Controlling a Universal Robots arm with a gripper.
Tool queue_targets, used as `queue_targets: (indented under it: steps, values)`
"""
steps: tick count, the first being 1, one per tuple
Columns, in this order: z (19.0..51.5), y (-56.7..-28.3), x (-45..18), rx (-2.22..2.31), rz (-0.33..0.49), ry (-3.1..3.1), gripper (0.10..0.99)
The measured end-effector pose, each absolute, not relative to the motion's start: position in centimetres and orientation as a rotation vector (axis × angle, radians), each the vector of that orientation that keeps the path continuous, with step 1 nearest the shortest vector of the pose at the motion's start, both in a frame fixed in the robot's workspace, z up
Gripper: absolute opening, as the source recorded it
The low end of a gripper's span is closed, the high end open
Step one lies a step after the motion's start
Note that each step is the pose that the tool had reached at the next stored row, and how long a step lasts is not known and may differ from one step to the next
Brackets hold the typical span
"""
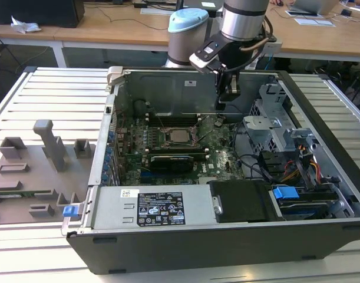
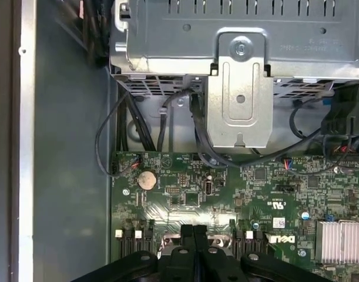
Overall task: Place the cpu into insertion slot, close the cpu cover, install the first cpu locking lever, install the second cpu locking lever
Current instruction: 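Close the cpu cover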
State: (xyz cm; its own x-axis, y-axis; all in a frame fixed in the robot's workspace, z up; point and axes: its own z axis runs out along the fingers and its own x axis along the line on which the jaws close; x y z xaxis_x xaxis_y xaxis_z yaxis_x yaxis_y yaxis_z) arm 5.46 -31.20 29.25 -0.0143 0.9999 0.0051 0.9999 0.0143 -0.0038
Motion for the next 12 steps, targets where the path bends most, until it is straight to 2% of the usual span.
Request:
queue_targets:
  steps: [12]
  values:
    - [27.8,-31.2,5.5,-2.201,-0.001,-2.233,0.106]
